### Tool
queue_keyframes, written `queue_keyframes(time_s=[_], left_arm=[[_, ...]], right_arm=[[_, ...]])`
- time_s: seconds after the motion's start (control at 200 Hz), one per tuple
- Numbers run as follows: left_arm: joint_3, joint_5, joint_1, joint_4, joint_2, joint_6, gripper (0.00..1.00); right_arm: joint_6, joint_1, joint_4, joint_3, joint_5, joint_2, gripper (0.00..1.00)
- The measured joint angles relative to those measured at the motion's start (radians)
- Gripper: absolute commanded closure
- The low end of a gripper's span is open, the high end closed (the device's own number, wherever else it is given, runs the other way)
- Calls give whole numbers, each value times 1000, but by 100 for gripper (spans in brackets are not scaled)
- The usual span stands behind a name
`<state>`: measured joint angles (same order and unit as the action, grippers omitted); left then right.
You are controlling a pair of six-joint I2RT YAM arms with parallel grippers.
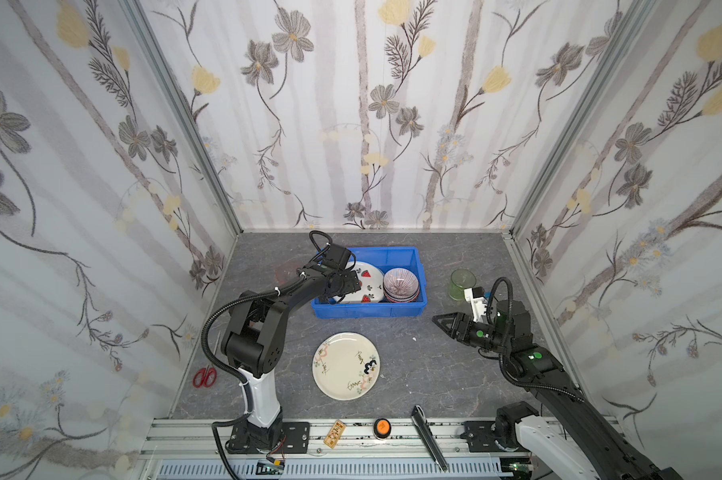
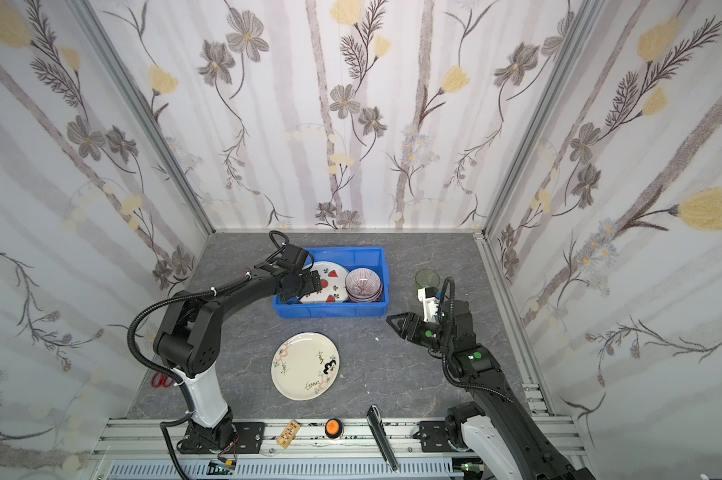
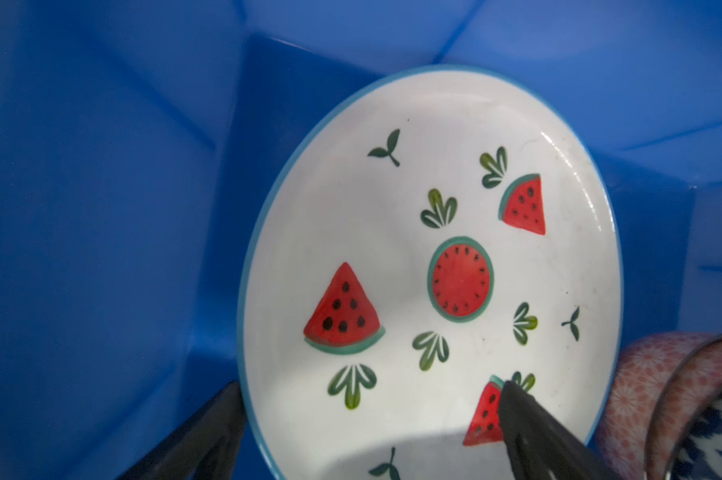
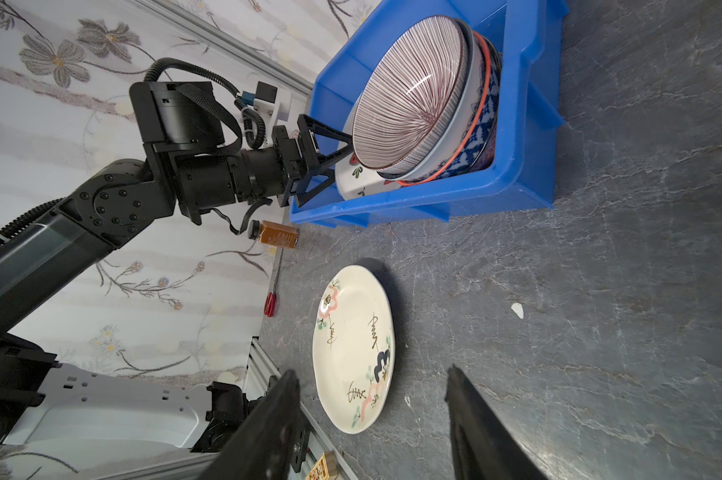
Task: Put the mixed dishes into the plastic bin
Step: 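Open the left gripper and move both grippers to the cream ink-drawing plate rims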
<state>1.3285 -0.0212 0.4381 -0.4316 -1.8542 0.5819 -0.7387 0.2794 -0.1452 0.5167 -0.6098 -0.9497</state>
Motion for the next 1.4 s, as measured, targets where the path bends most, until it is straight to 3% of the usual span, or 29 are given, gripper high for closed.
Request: queue_keyframes(time_s=[0.21,0.335,0.405,0.43,0.45,0.719,0.974,1.164,1.399], left_arm=[[19,-5,6,-21,63,-6,0],[19,-5,9,-48,126,-15,0],[0,-5,10,-51,180,-23,0],[-9,-5,10,-55,202,-23,0],[-22,-5,10,-56,224,-24,0],[-283,23,-8,-95,549,3,0],[-595,104,-34,-164,824,109,0],[-712,157,-34,-192,895,185,0],[-753,205,-22,-192,862,230,0]], right_arm=[[31,10,-60,24,39,-1,42],[40,51,-87,39,67,-6,35],[40,95,-90,51,95,-16,15],[40,111,-90,55,101,-22,3],[40,129,-90,59,111,-28,1],[4,326,-26,37,209,-132,0],[-49,475,135,-7,255,-304,1],[-89,512,270,-24,264,-437,3],[-110,532,398,-21,244,-563,9]])
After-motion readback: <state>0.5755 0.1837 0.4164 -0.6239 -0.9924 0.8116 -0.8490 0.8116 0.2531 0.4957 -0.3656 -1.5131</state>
